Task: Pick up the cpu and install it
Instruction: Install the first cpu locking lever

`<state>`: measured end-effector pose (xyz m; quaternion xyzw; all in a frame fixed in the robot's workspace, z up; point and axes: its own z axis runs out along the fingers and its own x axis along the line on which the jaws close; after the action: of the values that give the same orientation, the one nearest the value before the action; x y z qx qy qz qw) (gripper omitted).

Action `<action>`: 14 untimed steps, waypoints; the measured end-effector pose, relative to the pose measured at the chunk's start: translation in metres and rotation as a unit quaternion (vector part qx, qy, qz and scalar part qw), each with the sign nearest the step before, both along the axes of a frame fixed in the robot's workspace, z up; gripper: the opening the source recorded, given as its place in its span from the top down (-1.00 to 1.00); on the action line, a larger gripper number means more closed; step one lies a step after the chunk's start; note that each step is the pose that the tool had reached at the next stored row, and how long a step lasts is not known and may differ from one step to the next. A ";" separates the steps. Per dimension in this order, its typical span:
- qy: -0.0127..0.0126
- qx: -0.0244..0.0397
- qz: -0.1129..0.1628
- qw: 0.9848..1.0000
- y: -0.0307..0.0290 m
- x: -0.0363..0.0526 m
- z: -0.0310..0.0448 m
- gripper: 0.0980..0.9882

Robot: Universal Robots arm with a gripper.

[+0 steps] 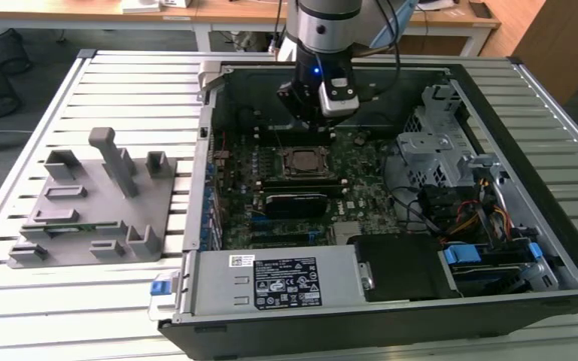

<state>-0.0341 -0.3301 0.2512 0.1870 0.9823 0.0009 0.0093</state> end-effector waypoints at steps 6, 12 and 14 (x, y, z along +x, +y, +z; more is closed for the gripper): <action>0.000 0.000 0.051 0.999 0.0000 0.0000 -0.0001 0.98; 0.000 0.000 0.103 0.995 0.0000 0.0000 -0.0003 0.98; 0.000 0.000 0.121 0.993 0.0000 0.0000 -0.0004 0.98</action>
<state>-0.0341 -0.3301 0.2509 0.0668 0.9977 0.0021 0.0091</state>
